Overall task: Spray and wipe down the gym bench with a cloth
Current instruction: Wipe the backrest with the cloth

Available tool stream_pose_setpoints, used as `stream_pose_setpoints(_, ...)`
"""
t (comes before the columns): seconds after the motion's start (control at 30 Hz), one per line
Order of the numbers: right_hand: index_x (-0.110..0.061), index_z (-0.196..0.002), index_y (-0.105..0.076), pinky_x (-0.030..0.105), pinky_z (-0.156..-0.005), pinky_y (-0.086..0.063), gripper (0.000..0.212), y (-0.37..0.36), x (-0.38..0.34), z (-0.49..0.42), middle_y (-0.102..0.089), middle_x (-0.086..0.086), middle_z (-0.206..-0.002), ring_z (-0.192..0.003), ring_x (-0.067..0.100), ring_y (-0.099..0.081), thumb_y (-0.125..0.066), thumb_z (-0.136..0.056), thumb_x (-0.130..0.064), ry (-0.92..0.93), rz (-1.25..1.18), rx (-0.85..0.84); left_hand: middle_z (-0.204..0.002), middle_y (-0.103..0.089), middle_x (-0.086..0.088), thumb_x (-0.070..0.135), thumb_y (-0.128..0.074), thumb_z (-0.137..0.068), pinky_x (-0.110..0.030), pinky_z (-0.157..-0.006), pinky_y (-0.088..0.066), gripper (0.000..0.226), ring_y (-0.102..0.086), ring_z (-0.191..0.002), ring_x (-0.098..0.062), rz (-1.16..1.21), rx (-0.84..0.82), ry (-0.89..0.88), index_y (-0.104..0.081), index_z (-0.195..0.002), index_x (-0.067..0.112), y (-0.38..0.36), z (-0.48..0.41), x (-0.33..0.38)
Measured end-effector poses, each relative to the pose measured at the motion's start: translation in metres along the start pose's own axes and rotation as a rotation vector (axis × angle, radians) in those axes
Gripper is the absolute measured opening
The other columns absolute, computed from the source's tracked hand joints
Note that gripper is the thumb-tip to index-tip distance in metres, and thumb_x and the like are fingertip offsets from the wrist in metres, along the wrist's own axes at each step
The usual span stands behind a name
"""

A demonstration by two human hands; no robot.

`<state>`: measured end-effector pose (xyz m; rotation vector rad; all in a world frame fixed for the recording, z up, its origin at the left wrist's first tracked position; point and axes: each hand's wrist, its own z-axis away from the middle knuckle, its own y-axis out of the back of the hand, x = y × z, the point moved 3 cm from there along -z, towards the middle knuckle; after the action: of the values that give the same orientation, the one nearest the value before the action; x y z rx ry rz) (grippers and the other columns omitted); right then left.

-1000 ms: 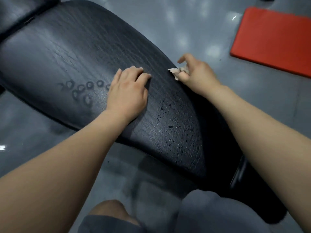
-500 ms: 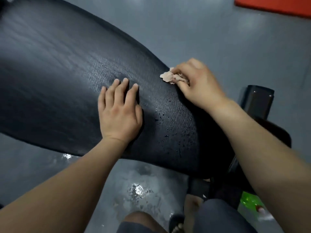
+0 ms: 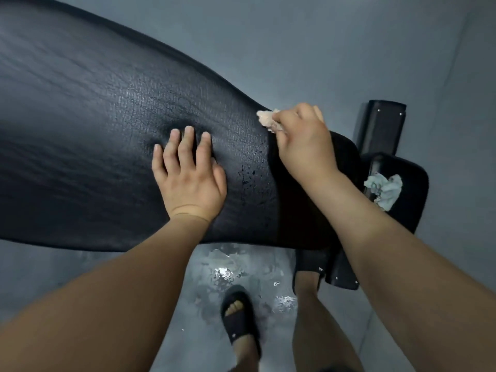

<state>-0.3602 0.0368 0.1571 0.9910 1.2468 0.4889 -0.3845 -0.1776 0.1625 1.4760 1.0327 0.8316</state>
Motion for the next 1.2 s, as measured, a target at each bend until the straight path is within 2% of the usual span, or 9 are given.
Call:
stream_pose_setpoints(0.07, -0.010, -0.097, -0.072, 0.035, -0.071, -0.046, 0.014, -0.003, -0.014, 0.001, -0.056, 0.012, -0.094, -0.094, 0.033, -0.053, -0.060, -0.092, -0.013, 0.031, -0.021, -0.005, -0.152, -0.048, -0.011, 0.032, -0.047, -0.097, -0.057, -0.121, -0.019, 0.047, -0.035, -0.147, -0.034, 0.010, -0.005, 0.002, -0.055, -0.141, 0.017, 0.001, 0.001, 0.000)
stream_pose_setpoints(0.17, -0.011, -0.100, -0.074, 0.036, -0.075, -0.048, 0.018, -0.003, -0.007, 0.003, -0.056, 0.013, -0.095, -0.095, 0.035, -0.055, -0.059, -0.090, -0.011, -0.107, -0.024, 0.069, -0.152, -0.048, -0.011, 0.032, -0.045, -0.096, -0.056, -0.122, -0.018, 0.047, -0.035, -0.147, -0.034, 0.015, -0.009, 0.000, -0.056, -0.140, 0.017, 0.001, 0.002, -0.001)
stream_pose_setpoints(0.23, -0.008, -0.095, -0.073, 0.038, -0.070, -0.049, 0.018, -0.006, -0.011, 0.006, -0.054, 0.012, -0.090, -0.090, 0.034, -0.054, -0.057, -0.088, -0.008, -0.160, -0.009, 0.133, -0.153, -0.047, -0.011, 0.032, -0.045, -0.096, -0.057, -0.122, -0.018, 0.047, -0.035, -0.147, -0.034, 0.020, -0.006, -0.004, -0.056, -0.140, 0.017, 0.001, 0.001, 0.000)
stream_pose_setpoints(0.33, -0.006, -0.091, -0.072, 0.035, -0.070, -0.048, 0.019, -0.015, -0.029, 0.023, -0.053, 0.010, -0.089, -0.088, 0.024, -0.049, -0.054, -0.086, -0.003, -0.080, -0.042, 0.124, -0.154, -0.045, -0.011, 0.032, -0.042, -0.096, -0.057, -0.122, -0.017, 0.048, -0.033, -0.148, -0.033, 0.036, -0.016, 0.001, -0.055, -0.140, 0.017, 0.001, 0.000, 0.000)
stream_pose_setpoints(0.47, -0.009, -0.100, -0.075, 0.039, -0.071, -0.053, 0.023, -0.012, -0.026, 0.039, -0.056, 0.010, -0.092, -0.088, 0.032, -0.053, -0.056, -0.087, -0.005, 0.041, -0.036, 0.050, -0.155, -0.045, -0.011, 0.033, -0.041, -0.096, -0.057, -0.122, -0.017, 0.049, -0.032, -0.148, -0.033, 0.054, -0.025, 0.001, -0.055, -0.140, 0.017, -0.001, 0.002, -0.001)
stream_pose_setpoints(0.73, -0.013, -0.099, -0.076, 0.031, -0.066, -0.043, 0.023, -0.018, -0.016, 0.026, -0.057, 0.010, -0.087, -0.084, 0.032, -0.054, -0.059, -0.084, -0.007, -0.109, -0.019, 0.251, -0.154, -0.045, -0.009, 0.033, -0.045, -0.094, -0.055, -0.122, -0.015, 0.048, -0.032, -0.148, -0.032, 0.026, 0.004, -0.003, -0.056, -0.138, 0.018, -0.004, 0.001, -0.001)
stream_pose_setpoints(0.93, -0.012, -0.105, -0.075, 0.032, -0.070, -0.041, 0.026, -0.011, -0.011, 0.031, -0.056, 0.011, -0.091, -0.089, 0.033, -0.052, -0.059, -0.085, -0.010, -0.059, -0.004, 0.124, -0.153, -0.046, -0.009, 0.034, -0.044, -0.093, -0.054, -0.123, -0.015, 0.048, -0.033, -0.148, -0.032, 0.015, 0.022, 0.004, -0.056, -0.138, 0.019, -0.005, 0.002, 0.000)
stream_pose_setpoints(1.1, -0.014, -0.113, -0.072, 0.038, -0.082, -0.048, 0.025, -0.004, -0.007, 0.026, -0.054, 0.009, -0.101, -0.102, 0.030, -0.050, -0.056, -0.094, -0.019, -0.015, -0.007, -0.031, -0.152, -0.047, -0.009, 0.034, -0.043, -0.093, -0.053, -0.124, -0.016, 0.049, -0.035, -0.146, -0.033, -0.001, 0.035, 0.010, -0.057, -0.137, 0.019, -0.004, 0.002, 0.001)
stream_pose_setpoints(1.2, -0.017, -0.117, -0.073, 0.040, -0.084, -0.048, 0.028, -0.001, -0.002, 0.023, -0.055, 0.010, -0.099, -0.103, 0.031, -0.052, -0.060, -0.092, -0.017, 0.038, -0.087, -0.034, -0.151, -0.048, -0.009, 0.035, -0.042, -0.093, -0.052, -0.124, -0.015, 0.049, -0.035, -0.146, -0.033, -0.009, 0.038, 0.023, -0.057, -0.137, 0.019, -0.003, 0.003, 0.001)
